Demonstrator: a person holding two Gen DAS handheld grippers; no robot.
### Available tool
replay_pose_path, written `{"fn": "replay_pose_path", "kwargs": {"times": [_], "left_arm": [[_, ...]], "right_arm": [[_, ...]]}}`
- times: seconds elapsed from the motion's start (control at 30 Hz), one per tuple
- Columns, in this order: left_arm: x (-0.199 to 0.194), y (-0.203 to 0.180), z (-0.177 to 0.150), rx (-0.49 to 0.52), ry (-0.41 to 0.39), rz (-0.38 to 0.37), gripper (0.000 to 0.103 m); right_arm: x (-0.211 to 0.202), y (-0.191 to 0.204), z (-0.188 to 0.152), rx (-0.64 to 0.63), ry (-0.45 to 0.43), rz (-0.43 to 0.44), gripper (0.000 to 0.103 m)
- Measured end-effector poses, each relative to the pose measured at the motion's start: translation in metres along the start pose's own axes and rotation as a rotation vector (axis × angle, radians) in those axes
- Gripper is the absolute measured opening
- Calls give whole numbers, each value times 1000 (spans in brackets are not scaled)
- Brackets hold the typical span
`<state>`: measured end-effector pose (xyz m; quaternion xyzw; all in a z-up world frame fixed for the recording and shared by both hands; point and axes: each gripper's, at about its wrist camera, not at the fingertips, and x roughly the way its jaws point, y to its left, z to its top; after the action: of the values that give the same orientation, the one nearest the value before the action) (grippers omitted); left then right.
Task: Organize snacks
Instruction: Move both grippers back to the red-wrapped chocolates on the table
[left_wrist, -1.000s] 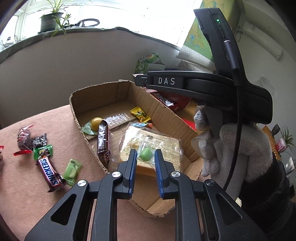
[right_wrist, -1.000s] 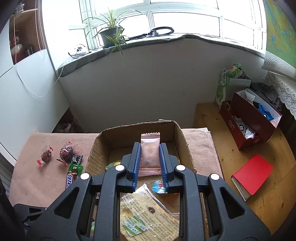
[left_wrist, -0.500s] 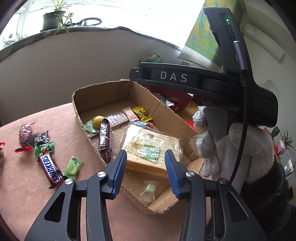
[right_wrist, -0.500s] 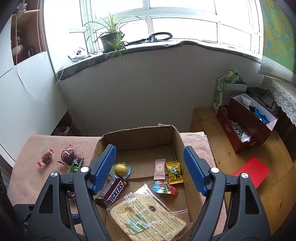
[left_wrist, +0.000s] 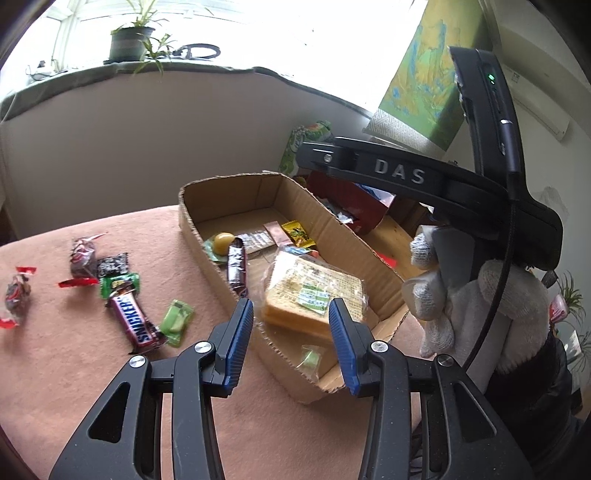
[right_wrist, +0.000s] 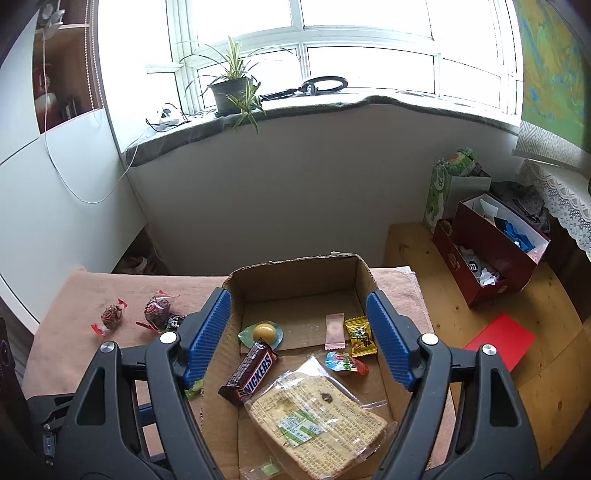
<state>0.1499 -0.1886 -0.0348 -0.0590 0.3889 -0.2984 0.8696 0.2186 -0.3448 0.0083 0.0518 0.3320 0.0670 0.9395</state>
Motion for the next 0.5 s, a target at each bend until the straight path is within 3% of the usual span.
{"fn": "replay_pose_path", "kwargs": {"times": [0.5], "left_arm": [[-73,74,-19,-136,-95,108,41]], "right_arm": [[-29,78,-3,-96,-21,78,79]]}}
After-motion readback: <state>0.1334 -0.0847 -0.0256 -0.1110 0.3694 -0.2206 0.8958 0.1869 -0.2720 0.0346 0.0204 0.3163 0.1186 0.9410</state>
